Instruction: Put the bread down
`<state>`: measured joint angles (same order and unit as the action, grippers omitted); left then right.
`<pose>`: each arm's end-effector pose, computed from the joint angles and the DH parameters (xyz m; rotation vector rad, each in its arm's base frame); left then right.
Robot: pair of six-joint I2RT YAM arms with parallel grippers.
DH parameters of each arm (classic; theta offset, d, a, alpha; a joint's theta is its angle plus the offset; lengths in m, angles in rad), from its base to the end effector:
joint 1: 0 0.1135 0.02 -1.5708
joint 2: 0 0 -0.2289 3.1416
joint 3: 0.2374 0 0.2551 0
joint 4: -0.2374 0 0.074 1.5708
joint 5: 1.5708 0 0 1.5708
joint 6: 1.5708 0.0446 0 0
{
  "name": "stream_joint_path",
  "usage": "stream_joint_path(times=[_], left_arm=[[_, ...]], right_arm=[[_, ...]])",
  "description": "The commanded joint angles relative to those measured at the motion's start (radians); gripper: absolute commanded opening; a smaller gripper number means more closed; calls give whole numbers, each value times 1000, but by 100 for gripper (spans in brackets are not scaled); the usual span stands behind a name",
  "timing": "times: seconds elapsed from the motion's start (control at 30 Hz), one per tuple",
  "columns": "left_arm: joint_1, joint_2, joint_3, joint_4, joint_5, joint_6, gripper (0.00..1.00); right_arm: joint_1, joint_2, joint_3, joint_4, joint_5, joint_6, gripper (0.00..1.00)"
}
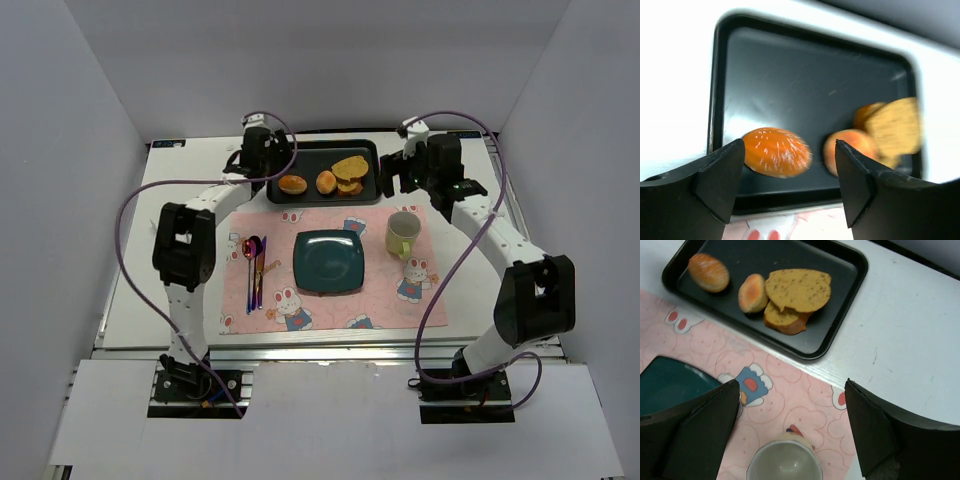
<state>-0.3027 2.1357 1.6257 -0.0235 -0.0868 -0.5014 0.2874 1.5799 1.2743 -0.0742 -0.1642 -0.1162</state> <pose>0.4691 -0.1424 0.1779 -0.2633 2.1101 -0.3898 0.3683 0.1165 0.2813 -0.4979 1.8906 0.2731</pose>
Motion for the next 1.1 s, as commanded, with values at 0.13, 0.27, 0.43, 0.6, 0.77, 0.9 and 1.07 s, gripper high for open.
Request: stream_joint_path(times=[0.13,0.27,0.43,0.6,0.77,0.9,1.07], left_arm=[[16,-434,-197,-52,-109,118,44],[69,-735,-456,-144,-226,84,0],[301,-939,-662,-421,-147,-32,10],[421,-965,-685,-631,-220,65,98],[439,-715,-687,-583,-185,202,97],[487,-587,-727,-414,-121,274,88],[504,-488,-768,-325,11,319,71]], right_arm=[[-86,-159,-123,-27,-449,-291,72],[-116,-190,-164,7,-534,-347,0],[-122,-175,-132,-94,-594,-356,79],[-128,-155,-119,-121,-597,-321,89],[-139,-150,-130,-99,-575,-278,89],[-162,-169,-162,-84,-561,-257,89],[-191,-172,-171,-70,-563,-240,89]])
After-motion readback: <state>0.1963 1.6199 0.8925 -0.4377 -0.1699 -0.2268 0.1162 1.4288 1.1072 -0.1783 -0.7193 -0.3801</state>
